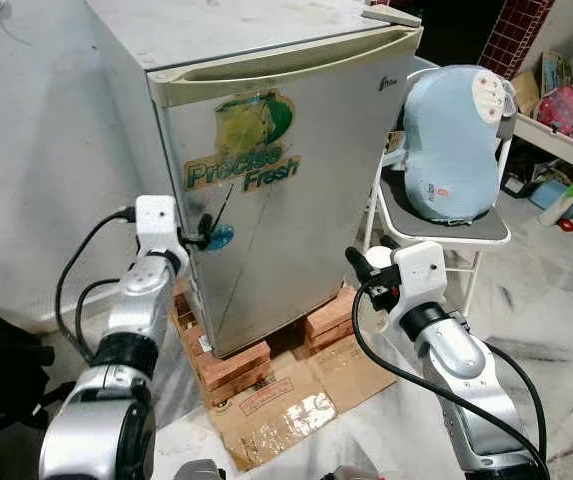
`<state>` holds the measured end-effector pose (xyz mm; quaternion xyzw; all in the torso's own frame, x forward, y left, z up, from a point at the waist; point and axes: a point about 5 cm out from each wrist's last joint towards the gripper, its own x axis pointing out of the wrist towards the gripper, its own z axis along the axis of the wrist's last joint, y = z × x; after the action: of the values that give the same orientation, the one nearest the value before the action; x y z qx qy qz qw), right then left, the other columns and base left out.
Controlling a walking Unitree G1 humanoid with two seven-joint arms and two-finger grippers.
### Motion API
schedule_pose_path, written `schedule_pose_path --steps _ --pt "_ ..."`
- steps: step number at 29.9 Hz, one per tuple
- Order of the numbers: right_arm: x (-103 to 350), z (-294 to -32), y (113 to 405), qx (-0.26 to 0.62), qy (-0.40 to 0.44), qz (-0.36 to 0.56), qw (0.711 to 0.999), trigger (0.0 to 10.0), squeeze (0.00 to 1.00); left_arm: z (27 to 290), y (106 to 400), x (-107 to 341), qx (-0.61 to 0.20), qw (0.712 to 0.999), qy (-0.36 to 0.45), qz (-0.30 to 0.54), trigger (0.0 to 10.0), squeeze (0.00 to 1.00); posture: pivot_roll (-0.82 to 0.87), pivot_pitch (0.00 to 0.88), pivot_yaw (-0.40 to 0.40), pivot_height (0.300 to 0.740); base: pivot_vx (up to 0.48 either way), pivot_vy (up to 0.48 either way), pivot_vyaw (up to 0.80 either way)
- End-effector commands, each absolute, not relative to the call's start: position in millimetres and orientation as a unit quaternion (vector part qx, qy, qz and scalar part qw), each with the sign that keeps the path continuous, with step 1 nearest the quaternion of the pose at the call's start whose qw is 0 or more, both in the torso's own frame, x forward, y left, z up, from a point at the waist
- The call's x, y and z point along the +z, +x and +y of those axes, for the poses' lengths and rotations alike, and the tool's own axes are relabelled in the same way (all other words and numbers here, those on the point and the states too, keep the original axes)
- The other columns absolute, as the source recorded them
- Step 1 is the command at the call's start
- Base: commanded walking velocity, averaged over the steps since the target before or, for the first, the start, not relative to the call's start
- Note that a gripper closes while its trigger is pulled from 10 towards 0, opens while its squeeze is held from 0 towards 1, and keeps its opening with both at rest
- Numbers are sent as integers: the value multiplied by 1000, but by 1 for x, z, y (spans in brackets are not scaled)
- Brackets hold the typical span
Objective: Restocking fridge
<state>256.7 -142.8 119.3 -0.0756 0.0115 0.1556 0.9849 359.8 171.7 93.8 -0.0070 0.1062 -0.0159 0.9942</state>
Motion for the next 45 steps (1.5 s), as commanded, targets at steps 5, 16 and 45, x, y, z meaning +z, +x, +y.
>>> schedule_pose_path --steps 5,16,45 --pt "128 -146 256 152 -84 -2 985 10000 0 175 365 91 -4 992 12 123 10000 0 -29 0 -45 740 0 0 0" --pt "127 -145 257 159 -86 2 984 10000 0 159 371 94 -67 987 69 126 10000 0 -28 0 -52 740 0 0 0" --pt "112 -196 244 -61 -140 62 986 10000 0 39 316 100 -481 875 39 35 10000 0 -24 0 -36 740 0 0 -181"
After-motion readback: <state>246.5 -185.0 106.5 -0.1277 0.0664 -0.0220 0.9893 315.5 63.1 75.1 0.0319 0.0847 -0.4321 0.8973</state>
